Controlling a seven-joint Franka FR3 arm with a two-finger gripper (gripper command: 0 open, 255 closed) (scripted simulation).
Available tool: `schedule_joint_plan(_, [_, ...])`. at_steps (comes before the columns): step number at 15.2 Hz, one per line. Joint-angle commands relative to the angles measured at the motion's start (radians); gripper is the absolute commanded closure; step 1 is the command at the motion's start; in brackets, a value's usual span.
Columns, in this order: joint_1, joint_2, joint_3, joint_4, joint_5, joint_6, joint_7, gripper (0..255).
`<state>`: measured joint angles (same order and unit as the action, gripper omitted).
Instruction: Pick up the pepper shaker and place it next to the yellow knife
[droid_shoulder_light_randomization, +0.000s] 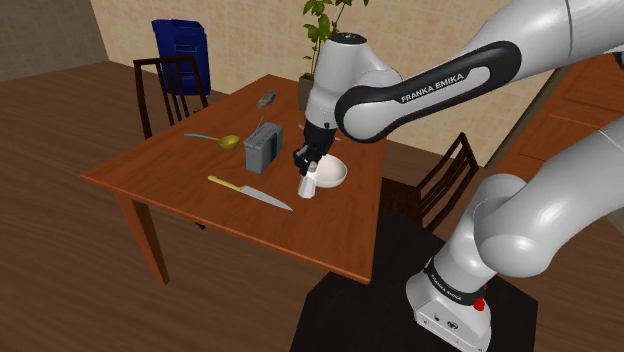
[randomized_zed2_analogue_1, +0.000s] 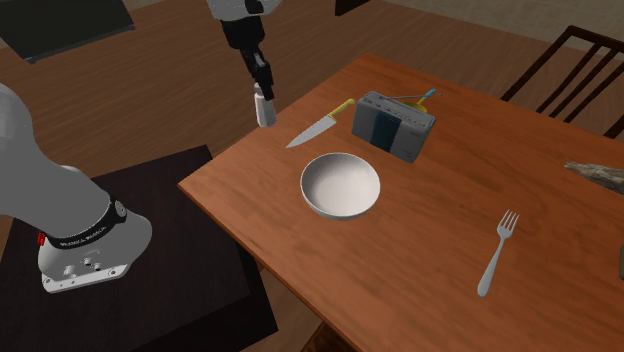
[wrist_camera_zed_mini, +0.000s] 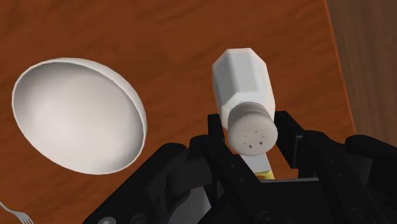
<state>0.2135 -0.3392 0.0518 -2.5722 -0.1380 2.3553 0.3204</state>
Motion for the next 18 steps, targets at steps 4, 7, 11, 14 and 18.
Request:
schedule_joint_plan(4, [-0.006, 0.044, 0.004, -0.034, -0.014, 0.079, 0.016, 255])
schedule_joint_plan(7, [-0.010, 0.075, 0.006, -0.052, -0.024, 0.126, 0.027, 255])
schedule_joint_plan(11, [-0.017, 0.120, 0.009, -0.071, -0.042, 0.189, 0.045, 255])
schedule_joint_plan(14, [-0.023, 0.156, 0.012, -0.083, -0.058, 0.237, 0.060, 255])
schedule_joint_plan(18, [-0.033, 0.209, 0.015, -0.095, -0.086, 0.301, 0.086, 255])
